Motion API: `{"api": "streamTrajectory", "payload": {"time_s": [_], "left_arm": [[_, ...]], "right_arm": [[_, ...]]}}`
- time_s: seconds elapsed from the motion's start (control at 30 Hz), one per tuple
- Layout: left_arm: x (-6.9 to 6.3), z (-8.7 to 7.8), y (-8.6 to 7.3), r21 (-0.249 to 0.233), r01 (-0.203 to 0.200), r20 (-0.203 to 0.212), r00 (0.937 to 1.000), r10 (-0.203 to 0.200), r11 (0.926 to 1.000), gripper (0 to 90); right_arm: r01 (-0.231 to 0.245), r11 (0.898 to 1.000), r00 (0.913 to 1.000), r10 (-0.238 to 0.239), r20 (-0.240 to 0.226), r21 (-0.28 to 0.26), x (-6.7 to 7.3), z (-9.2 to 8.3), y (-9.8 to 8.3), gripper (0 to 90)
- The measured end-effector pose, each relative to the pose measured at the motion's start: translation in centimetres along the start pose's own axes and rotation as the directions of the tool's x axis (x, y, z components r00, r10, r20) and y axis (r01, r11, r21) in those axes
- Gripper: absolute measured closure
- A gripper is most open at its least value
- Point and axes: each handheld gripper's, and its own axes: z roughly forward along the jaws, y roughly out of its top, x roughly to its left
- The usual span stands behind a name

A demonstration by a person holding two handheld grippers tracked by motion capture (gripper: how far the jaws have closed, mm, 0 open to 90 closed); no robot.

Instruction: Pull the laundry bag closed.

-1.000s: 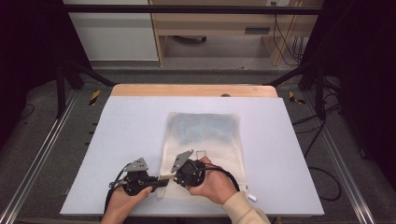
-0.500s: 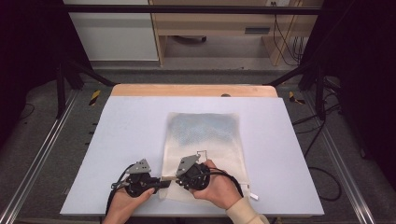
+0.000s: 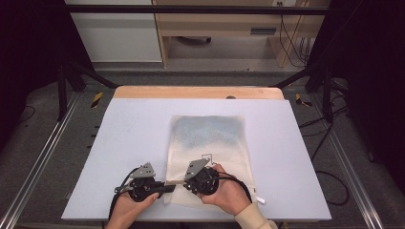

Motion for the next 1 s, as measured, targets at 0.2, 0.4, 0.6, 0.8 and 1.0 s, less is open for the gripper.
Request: {"api": "streamTrajectory", "payload": {"time_s": [0.2,0.4,0.6,0.8,1.0], "left_arm": [[0.1,-0.2,-0.1,-0.011,0.008,0.000,1.0000,-0.008,0.9999,82.0],[0.1,-0.1,0.0,-0.011,0.007,0.000,1.0000,-0.007,0.9999,81.9],[0.0,0.0,0.0,-0.013,0.004,0.004,1.0000,-0.004,0.9999,81.9],[-0.2,0.1,0.1,-0.013,0.002,0.003,1.0000,-0.002,0.9999,81.9],[-0.2,0.2,0.2,-0.010,-0.003,0.003,1.0000,0.003,0.9999,81.9]], "right_arm": [[-0.018,1.000,0.9997,0.018,0.015,-0.004,-0.4,-0.7,-0.6,82.3],[-0.034,0.999,0.9993,0.035,0.015,-0.010,-0.5,-1.0,-1.1,82.3],[-0.031,0.999,0.9994,0.031,0.015,-0.015,-0.5,-1.3,-1.3,82.3],[-0.035,0.999,0.9992,0.035,0.018,-0.019,-0.5,-1.6,-1.5,82.2],[-0.037,0.999,0.9991,0.037,0.019,-0.017,-0.4,-1.7,-1.6,82.3]]}}
